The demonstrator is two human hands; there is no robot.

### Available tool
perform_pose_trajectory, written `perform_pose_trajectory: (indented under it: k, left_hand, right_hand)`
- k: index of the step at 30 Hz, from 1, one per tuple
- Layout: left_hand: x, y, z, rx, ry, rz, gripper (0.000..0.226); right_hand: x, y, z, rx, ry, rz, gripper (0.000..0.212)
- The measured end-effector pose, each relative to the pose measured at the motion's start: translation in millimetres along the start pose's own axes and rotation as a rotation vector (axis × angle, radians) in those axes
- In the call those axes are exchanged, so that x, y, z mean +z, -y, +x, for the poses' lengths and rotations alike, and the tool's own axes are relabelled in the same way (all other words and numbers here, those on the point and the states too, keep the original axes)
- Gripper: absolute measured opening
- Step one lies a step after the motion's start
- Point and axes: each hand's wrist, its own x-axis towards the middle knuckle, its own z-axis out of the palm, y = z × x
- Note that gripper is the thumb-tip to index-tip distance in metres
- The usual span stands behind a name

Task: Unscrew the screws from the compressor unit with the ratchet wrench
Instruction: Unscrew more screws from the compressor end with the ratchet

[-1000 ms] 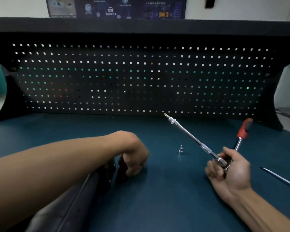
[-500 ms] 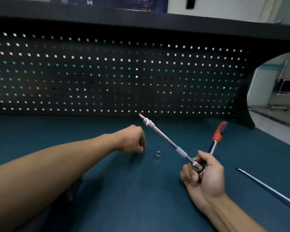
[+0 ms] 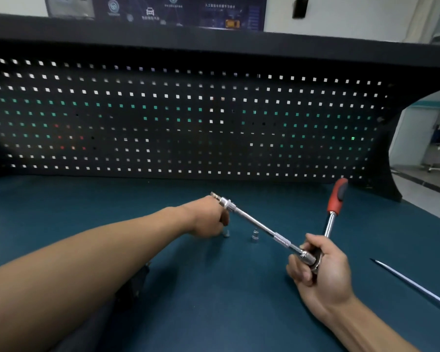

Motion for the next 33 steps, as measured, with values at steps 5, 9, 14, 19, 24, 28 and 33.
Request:
perform_pose_trajectory:
  k: [5, 9, 14, 19, 24, 28, 33]
  left_hand:
    - [-42, 32, -60, -0.121, -0.223, -0.194, 0.035]
    - [-33, 60, -124, -0.173, -0.259, -0.379, 0.035]
    - [-25, 69, -140, -0.297, -0.125, -0.549, 0.036]
    - [-25, 66, -142, -0.342, -0.201, -0.528, 0.054]
    - [-11, 54, -144, -0.276, -0.203, -0.603, 0.052]
    - [-10, 50, -148, -0.230, -0.188, -0.641, 0.052]
    - [-12, 49, -150, -0.220, -0.203, -0.613, 0.052]
  right_hand:
    - [5, 8, -7, -0.045, 0.011, -0.174, 0.036]
    - [22, -9, -12, -0.064, 0.069, -0.355, 0.036]
    - [49, -29, -10, -0.047, 0.114, -0.377, 0.034]
    - [54, -29, 1, -0.010, 0.161, -0.278, 0.032]
    - [44, -29, 8, 0.027, 0.197, -0.275, 0.032]
    - [44, -30, 8, 0.033, 0.211, -0.277, 0.035]
    - [45, -27, 1, 0.010, 0.193, -0.290, 0.041]
